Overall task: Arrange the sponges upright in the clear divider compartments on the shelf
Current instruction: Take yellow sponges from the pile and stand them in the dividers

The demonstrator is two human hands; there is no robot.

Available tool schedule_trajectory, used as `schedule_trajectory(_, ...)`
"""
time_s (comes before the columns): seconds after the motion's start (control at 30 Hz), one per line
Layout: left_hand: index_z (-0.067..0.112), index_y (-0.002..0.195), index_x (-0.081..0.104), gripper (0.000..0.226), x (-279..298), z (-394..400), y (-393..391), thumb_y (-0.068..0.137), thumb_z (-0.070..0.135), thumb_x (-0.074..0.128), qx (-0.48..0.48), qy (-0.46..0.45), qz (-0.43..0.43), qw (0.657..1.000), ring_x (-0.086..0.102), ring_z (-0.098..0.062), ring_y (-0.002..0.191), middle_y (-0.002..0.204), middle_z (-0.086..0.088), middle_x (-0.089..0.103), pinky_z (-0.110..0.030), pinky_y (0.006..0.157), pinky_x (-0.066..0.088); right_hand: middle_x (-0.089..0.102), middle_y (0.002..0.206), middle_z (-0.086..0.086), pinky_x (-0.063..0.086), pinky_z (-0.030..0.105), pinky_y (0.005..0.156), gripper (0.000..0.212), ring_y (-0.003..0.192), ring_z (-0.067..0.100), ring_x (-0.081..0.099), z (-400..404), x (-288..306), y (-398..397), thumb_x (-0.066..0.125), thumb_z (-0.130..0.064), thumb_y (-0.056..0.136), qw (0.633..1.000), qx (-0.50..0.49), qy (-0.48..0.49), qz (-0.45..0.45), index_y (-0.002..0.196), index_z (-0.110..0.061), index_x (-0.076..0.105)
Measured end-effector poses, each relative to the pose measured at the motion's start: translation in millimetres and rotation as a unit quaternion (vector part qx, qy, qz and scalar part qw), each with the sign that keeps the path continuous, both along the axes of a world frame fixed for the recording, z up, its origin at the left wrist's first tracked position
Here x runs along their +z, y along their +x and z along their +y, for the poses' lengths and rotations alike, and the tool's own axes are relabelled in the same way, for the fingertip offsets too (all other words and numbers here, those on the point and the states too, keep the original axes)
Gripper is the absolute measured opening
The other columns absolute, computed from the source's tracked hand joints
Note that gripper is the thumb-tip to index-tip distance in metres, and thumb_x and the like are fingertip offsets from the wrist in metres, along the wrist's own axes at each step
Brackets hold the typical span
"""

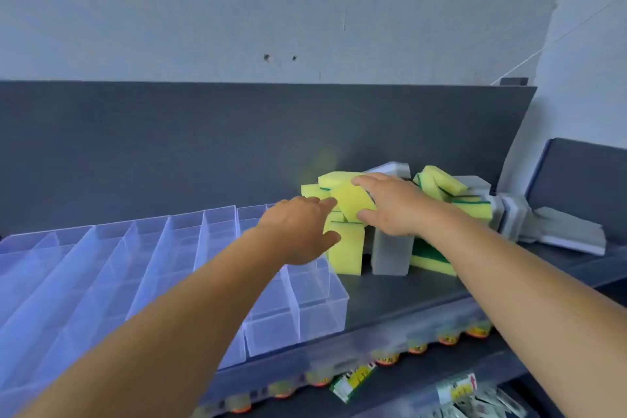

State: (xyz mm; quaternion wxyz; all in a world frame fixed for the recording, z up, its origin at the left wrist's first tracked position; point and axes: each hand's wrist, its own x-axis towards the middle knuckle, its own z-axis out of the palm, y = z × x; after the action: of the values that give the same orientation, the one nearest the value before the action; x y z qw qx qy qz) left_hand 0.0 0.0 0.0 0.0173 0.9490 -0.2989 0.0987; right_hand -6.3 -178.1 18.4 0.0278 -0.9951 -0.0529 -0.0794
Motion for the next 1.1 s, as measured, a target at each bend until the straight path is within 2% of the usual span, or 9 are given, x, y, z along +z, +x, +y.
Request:
schedule_trajectory(0.27,0.028,0.139,0.042,0.05,-22.4,-30.8,45.9,0.093,0.046,0.05,-0.028,0.059,0.0,0.998,0.047,-0.023,0.119,0.128,-0.002,0.054,-0.037,0.093,0.042,0.02,0.156,-0.006,0.024,0.037,0.109,0.063,0.141,0.023,0.021,-7.8,-7.3,59.5,0.05,-0.026,0.094,0.997,0.04,-0.062,0.007,0.149,-0.029,0.019)
schedule_trajectory(0.37,0.026,0.134,0.048,0.052,-28.9,-32.2,54.5,0.087,0.047,0.058,-0.033,0.043,0.005,0.998,0.047,-0.022,0.116,0.123,-0.001,0.053,-0.035,0.091,0.044,0.031,0.15,-0.005,0.026,0.035,0.107,0.056,0.138,0.021,0.027,-12.3,-11.5,70.6,0.056,-0.024,0.09,0.997,0.048,-0.055,-0.004,0.142,-0.027,0.034)
schedule_trajectory(0.43,0.025,0.128,0.052,0.051,-30.5,-33.3,57.2,0.084,0.048,0.062,-0.038,0.036,0.0,0.999,0.045,-0.02,0.113,0.12,0.0,0.052,-0.035,0.089,0.046,0.045,0.136,-0.002,0.032,0.033,0.094,0.044,0.126,0.023,0.038,-16.3,-12.7,74.3,0.061,-0.024,0.086,0.998,0.046,-0.03,-0.013,0.127,-0.025,0.045)
schedule_trajectory(0.53,0.023,0.119,0.054,0.044,-27.0,-35.0,58.5,0.083,0.046,0.065,-0.034,0.014,0.029,0.999,0.047,-0.019,0.101,0.114,0.001,0.054,-0.037,0.083,0.049,0.053,0.108,0.0,0.036,0.028,0.064,0.028,0.094,0.023,0.049,-23.4,-10.0,73.1,0.063,-0.025,0.085,0.999,0.028,0.023,0.001,0.106,-0.025,0.044)
schedule_trajectory(0.57,0.022,0.117,0.054,0.041,-24.3,-34.6,59.3,0.083,0.044,0.065,-0.031,-0.008,0.042,0.999,0.05,-0.019,0.095,0.11,0.001,0.056,-0.037,0.079,0.05,0.054,0.108,-0.001,0.039,0.03,0.064,0.028,0.092,0.022,0.05,-25.5,-8.0,71.9,0.064,-0.025,0.085,0.999,0.028,0.044,0.004,0.106,-0.024,0.044)
schedule_trajectory(0.67,0.023,0.116,0.053,0.038,-11.4,-27.7,62.0,0.084,0.039,0.065,-0.027,-0.08,0.072,0.994,0.056,-0.022,0.088,0.104,0.001,0.061,-0.037,0.077,0.052,0.053,0.124,-0.003,0.043,0.033,0.085,0.041,0.11,0.021,0.052,-30.1,3.5,68.4,0.066,-0.024,0.084,0.996,0.038,0.082,-0.014,0.121,-0.027,0.049)
schedule_trajectory(0.8,0.03,0.122,0.054,0.037,10.7,-1.0,64.0,0.087,0.038,0.063,-0.016,-0.158,0.043,0.986,0.055,-0.019,0.09,0.105,0.005,0.061,-0.037,0.083,0.051,0.056,0.123,-0.003,0.036,0.026,0.082,0.038,0.109,0.016,0.051,-20.2,24.9,64.5,0.064,-0.026,0.084,0.987,0.069,0.118,-0.082,0.121,-0.028,0.055)
schedule_trajectory(0.97,0.023,0.115,0.059,0.027,26.1,60.9,61.0,0.089,0.029,0.06,0.032,-0.213,-0.03,0.976,0.049,-0.014,0.085,0.098,0.008,0.058,-0.026,0.074,0.039,0.057,0.122,-0.003,0.031,0.02,0.079,0.038,0.108,0.016,0.053,24.5,32.9,68.5,0.063,-0.024,0.085,0.974,0.112,0.149,-0.128,0.122,-0.025,0.055)
schedule_trajectory(1.1,0.021,0.118,0.06,0.029,27.7,121.8,55.6,0.089,0.027,0.061,0.081,-0.222,-0.057,0.97,0.049,-0.013,0.089,0.102,0.006,0.056,-0.025,0.077,0.037,0.055,0.128,-0.003,0.039,0.023,0.085,0.041,0.105,0.015,0.055,79.5,36.0,73.7,0.063,-0.021,0.086,0.96,0.156,0.193,-0.132,0.126,-0.025,0.053)
